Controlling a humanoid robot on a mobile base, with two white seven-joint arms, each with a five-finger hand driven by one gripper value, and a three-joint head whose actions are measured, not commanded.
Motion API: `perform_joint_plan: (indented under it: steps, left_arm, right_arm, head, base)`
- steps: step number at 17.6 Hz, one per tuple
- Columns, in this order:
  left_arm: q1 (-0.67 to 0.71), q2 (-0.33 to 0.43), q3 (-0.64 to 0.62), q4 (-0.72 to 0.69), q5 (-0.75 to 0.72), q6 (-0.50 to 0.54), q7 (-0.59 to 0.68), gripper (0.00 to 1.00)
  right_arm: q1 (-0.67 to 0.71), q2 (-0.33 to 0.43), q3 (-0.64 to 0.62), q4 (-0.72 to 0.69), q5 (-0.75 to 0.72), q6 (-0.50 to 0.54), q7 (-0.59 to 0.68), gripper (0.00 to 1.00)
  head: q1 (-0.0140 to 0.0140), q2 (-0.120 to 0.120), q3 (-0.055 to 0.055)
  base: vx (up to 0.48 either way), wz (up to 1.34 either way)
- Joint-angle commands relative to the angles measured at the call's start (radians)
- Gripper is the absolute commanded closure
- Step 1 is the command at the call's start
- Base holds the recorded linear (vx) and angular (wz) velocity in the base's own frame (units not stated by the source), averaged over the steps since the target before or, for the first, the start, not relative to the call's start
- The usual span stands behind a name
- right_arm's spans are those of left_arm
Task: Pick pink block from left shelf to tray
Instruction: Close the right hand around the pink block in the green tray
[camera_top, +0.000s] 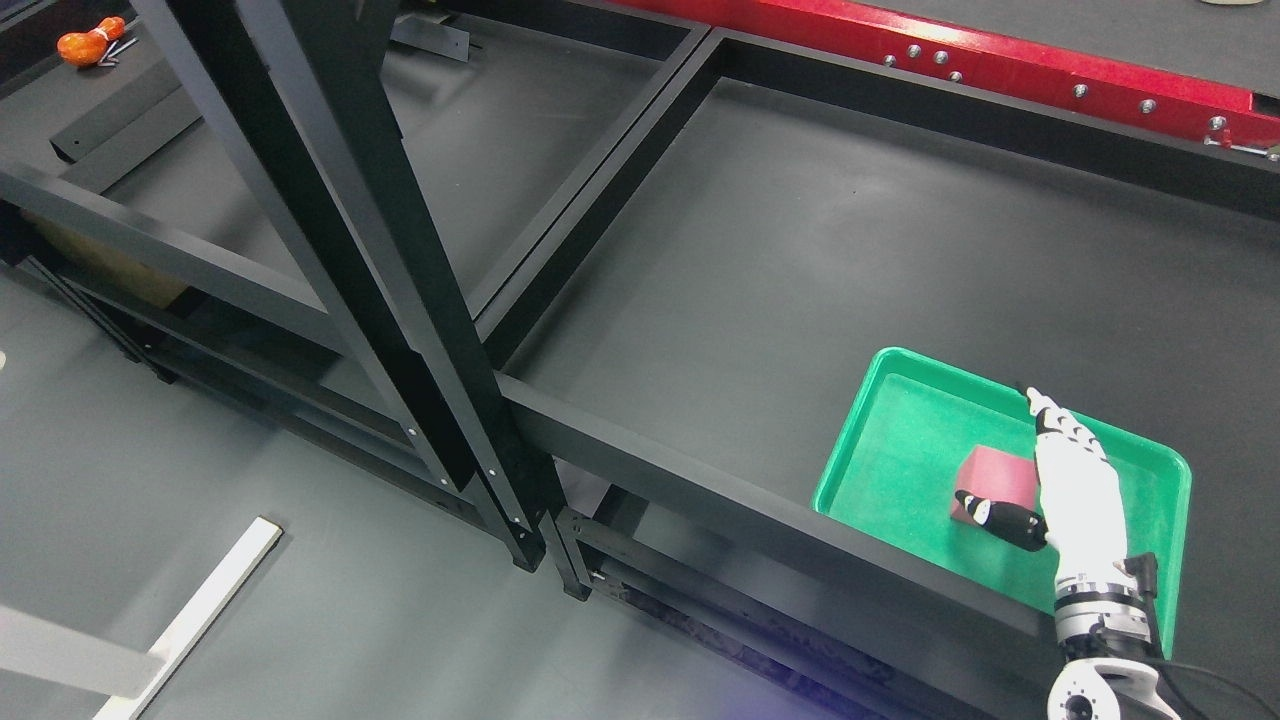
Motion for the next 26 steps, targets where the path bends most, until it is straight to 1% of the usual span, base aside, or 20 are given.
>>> perform_joint_plan:
  steps: [1, 5, 8, 15, 17, 20, 21, 26]
  left_arm:
    - [0.0, 0.017, 0.0, -0.017, 0.008, 0.001, 0.0, 0.0]
    - [0.0, 0.017, 0.0, -0.017, 0.008, 0.001, 0.0, 0.0]
    - [0.0, 0.017, 0.0, -0.017, 0.008, 0.001, 0.0, 0.0]
    - [0.0, 0.017, 0.0, -0.017, 0.008, 0.001, 0.0, 0.0]
    - [0.0, 0.017, 0.0, -0.017, 0.008, 0.001, 0.0, 0.0]
    - [0.0, 0.017, 0.0, -0.017, 0.008, 0.001, 0.0, 0.0]
    - [0.0, 0.017, 0.0, -0.017, 0.008, 0.001, 0.0, 0.0]
    - [0.0, 0.017, 0.0, -0.017, 0.008, 0.001, 0.0, 0.0]
  right_arm:
    - [0.017, -0.017, -0.01, 0.004, 0.077, 0.03, 0.032, 0.03]
    - [0.011, -0.017, -0.006, 0.014, 0.085, 0.037, 0.042, 0.03]
    - [-0.018, -0.029, -0.001, 0.061, 0.087, 0.035, 0.069, 0.03]
    - [-0.037, -0.032, 0.025, 0.107, 0.085, 0.035, 0.081, 0.04]
    - [-0.037, -0.034, 0.027, 0.113, 0.085, 0.035, 0.103, 0.05]
    - [-0.037, -0.034, 0.034, 0.118, 0.085, 0.035, 0.12, 0.08]
    - [-0.037, -0.034, 0.034, 0.119, 0.083, 0.037, 0.12, 0.11]
    - [-0.041, -0.031, 0.034, 0.121, 0.077, 0.037, 0.118, 0.39]
  head:
    - [0.0, 0.0, 0.0]
    - [0.0, 0.0, 0.0]
    - [0.0, 0.0, 0.0]
    - [0.0, 0.0, 0.0]
    - [0.0, 0.0, 0.0]
    - [0.0, 0.0, 0.0]
    - [0.0, 0.0, 0.0]
    - [0.0, 0.0, 0.0]
  base:
    - [0.056, -0.02]
    - [0.035, 0.0]
    - [0.005, 0.0]
    - [0.0, 0.0]
    - [0.0, 0.0]
    - [0.0, 0.0]
    - [0.0, 0.0]
    - [0.0, 0.0]
